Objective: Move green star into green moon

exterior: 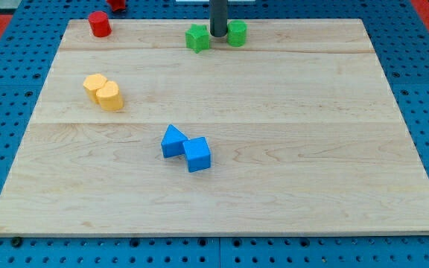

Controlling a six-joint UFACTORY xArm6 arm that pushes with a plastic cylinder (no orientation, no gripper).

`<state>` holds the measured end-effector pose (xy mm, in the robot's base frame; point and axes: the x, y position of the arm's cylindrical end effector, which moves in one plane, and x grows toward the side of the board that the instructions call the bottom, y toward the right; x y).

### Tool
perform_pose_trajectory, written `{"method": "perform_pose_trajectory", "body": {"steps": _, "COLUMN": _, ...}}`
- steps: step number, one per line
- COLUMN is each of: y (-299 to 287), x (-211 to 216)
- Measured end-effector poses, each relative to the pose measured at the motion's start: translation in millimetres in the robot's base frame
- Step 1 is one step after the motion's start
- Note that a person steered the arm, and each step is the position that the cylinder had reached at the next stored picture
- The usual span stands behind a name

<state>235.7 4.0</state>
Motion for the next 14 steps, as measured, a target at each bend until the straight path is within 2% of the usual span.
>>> {"method": "perform_pose_trajectory", "body": {"steps": 1, "y": 5, "x": 30}}
{"method": "perform_pose_trajectory", "body": {"steps": 2, "y": -16, "x": 53}}
{"method": "perform_pose_trajectory", "body": {"steps": 3, "y": -100, "x": 60}}
{"method": "perform_pose_trajectory", "body": {"steps": 4, "y": -109, "x": 18}}
{"method": "perform_pose_trajectory", "body": {"steps": 5, "y": -69, "x": -14}}
{"method": "perform_pose_trajectory", "body": {"steps": 6, "y": -64, "x": -13}}
{"method": "perform_pose_trajectory", "body": {"steps": 7, "y": -91, "x": 18}}
{"method": "perform_pose_trajectory", "body": {"steps": 8, "y": -49, "x": 13}}
{"method": "perform_pose_trajectory", "body": {"steps": 9, "y": -33, "x": 8}}
{"method": "perform_pose_trajectory", "body": {"steps": 10, "y": -40, "x": 62}}
{"method": "perform_pose_trajectory", "body": {"steps": 11, "y": -15, "x": 150}}
{"method": "perform_pose_trajectory", "body": {"steps": 12, "y": -76, "x": 200}}
{"method": "perform_pose_trajectory", "body": {"steps": 13, "y": -143, "x": 233}}
{"method": "perform_pose_trajectory", "body": {"steps": 14, "y": -240, "x": 221}}
